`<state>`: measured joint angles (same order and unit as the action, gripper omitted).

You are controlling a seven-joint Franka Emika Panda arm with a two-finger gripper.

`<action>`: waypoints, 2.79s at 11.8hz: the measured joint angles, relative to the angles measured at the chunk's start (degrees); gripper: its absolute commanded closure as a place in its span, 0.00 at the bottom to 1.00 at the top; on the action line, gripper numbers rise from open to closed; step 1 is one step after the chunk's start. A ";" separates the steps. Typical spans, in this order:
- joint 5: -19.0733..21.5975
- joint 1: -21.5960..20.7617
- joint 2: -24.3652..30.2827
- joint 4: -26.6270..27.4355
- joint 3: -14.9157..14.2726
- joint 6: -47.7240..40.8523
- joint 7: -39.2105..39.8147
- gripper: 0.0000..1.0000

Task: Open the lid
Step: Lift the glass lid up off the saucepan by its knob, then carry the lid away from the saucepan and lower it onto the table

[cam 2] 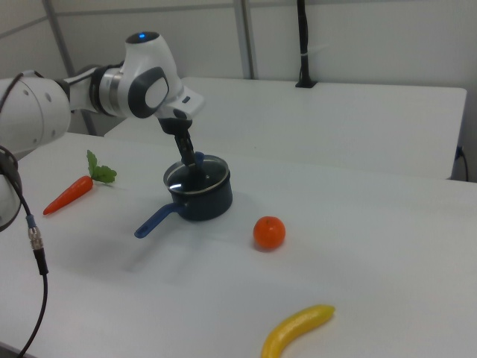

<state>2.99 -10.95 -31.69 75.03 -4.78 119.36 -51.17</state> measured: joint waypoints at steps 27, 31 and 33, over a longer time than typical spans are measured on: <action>2.11 18.37 14.29 31.76 -2.19 2.05 50.91 0.50; 2.10 18.37 13.93 31.76 -2.19 2.07 51.03 0.34; 2.11 18.38 13.62 31.76 -2.19 2.07 51.10 0.34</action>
<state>5.10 7.43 -18.07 106.80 -6.97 121.43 -0.07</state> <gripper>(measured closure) 0.339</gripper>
